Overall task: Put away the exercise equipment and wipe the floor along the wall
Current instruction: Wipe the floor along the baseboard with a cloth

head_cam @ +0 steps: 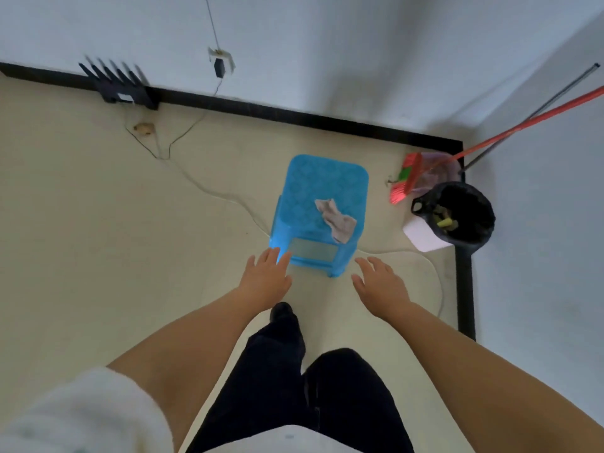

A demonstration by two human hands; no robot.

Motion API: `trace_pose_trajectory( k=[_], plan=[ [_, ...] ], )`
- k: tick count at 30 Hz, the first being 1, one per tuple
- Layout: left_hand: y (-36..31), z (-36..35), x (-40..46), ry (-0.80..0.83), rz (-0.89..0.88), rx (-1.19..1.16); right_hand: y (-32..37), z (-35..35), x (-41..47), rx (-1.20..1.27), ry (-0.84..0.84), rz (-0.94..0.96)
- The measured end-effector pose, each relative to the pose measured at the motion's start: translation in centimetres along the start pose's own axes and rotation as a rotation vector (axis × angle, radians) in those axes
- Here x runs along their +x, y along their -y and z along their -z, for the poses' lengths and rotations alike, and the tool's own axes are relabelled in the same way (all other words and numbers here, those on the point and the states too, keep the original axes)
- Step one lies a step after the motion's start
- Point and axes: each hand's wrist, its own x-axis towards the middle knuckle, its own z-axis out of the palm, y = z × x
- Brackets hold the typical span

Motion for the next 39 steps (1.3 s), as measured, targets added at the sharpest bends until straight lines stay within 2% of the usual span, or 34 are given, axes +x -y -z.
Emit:
trace_pose_trajectory(
  k=[6, 11, 14, 16, 18, 21, 25, 29, 33, 39],
  plan=[
    [-1.5, -1.0, 9.3, 0.043, 0.017, -0.064, -2.1, 1.0, 9.6, 0.122, 0.091, 0.043],
    [-1.3, -7.0, 17.6, 0.092, 0.083, -0.071, -2.9, -1.9, 20.0, 0.125, 0.022, 0.269],
    [-1.0, -10.1, 22.1, 0.113, 0.067, -0.055, -3.1, -4.8, 25.6, -0.008, -0.022, 0.346],
    [-0.7, -12.0, 24.1, 0.091, 0.045, -0.033, -3.5, -6.9, 28.3, -0.125, -0.009, 0.287],
    [-0.4, -13.7, 25.1, 0.005, 0.04, -0.011, -3.8, -8.4, 29.9, -0.244, -0.112, 0.3],
    [-0.6, -15.7, 25.2, -0.099, 0.043, 0.012, -4.2, -9.4, 31.0, -0.243, -0.26, 0.395],
    [-0.5, -14.1, 25.0, -0.009, 0.061, 0.007, -3.3, -8.1, 31.2, -0.116, -0.03, 0.419],
    [-0.7, -8.8, 22.5, 0.162, 0.155, -0.149, -0.8, -4.3, 29.1, -0.059, 0.116, 0.364],
    [-0.6, -5.1, 14.0, 0.154, 0.307, -0.259, 3.8, 0.5, 23.3, -0.046, 0.2, 0.431],
    [-0.4, -5.5, -2.8, 0.119, 0.687, -0.561, 9.7, 2.2, 14.1, -0.172, 0.226, 0.671]
  ],
)
